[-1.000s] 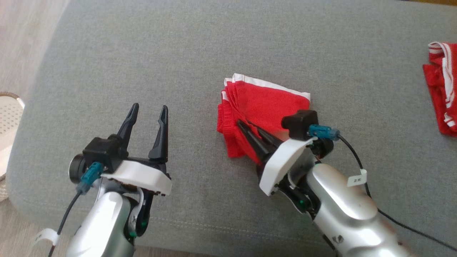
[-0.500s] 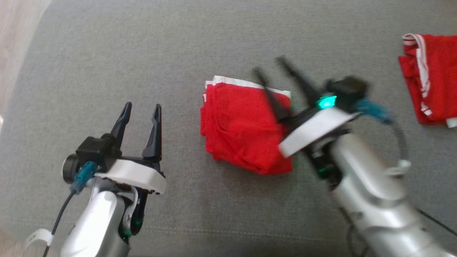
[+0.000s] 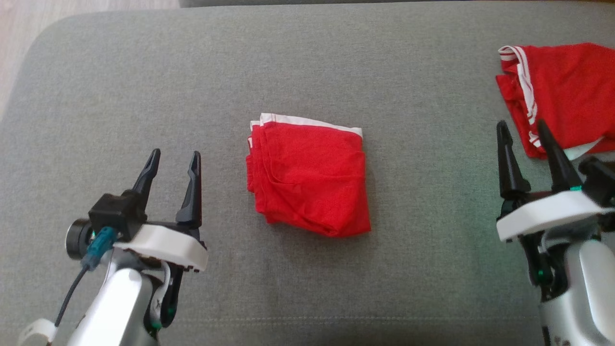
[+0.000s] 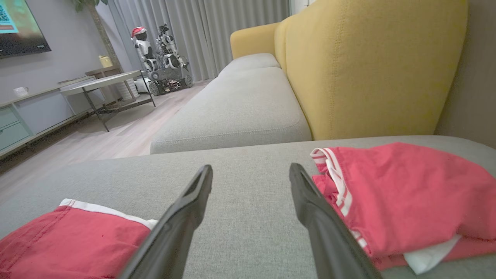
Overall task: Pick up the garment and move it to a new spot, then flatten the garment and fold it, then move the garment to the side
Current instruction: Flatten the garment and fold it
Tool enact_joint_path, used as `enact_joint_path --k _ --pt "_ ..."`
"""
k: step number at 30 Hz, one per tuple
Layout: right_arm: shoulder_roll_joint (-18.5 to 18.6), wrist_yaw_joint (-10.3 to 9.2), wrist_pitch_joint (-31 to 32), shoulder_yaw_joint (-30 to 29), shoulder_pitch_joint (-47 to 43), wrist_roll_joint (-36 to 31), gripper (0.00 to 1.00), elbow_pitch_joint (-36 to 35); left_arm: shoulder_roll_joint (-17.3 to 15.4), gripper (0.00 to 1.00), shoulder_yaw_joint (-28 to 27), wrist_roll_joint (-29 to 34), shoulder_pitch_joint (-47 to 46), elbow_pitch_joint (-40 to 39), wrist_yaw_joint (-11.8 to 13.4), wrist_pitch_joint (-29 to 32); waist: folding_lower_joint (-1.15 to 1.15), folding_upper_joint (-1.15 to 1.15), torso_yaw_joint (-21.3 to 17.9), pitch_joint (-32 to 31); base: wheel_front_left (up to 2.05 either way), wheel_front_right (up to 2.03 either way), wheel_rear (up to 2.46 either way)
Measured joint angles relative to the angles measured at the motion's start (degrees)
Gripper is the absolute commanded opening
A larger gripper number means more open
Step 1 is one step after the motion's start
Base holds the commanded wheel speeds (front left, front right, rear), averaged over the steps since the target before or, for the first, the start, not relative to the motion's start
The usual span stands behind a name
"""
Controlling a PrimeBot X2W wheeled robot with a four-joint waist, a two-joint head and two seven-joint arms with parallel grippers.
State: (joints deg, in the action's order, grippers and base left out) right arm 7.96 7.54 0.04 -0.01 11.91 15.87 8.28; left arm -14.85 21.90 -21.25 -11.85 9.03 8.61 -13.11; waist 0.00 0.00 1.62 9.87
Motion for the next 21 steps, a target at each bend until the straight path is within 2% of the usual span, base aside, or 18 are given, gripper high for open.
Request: enact_joint_path --k 8,20,21 --pt "-1.9 0.0 2.5 -1.0 -2.6 -1.9 1.0 -4.3 -0.8 1.0 0.1 0.0 0.2 -1.1 0.0 0.9 0.0 0.0 -0.4 -0.2 0.0 0.0 0.0" --pt "-2.3 0.0 4.3 -1.2 -3.3 -2.8 1.0 -6.6 -1.1 1.0 0.5 0.0 0.2 -1.6 0.6 1.0 0.0 0.0 0.0 -0.1 0.0 0.0 0.0" --pt "-2.3 0.0 4.6 -1.2 -3.3 -2.8 0.28 -6.6 -1.1 1.0 0.6 0.0 0.2 -1.6 0.6 1.0 0.0 0.0 0.0 0.0 0.0 0.0 0.0"
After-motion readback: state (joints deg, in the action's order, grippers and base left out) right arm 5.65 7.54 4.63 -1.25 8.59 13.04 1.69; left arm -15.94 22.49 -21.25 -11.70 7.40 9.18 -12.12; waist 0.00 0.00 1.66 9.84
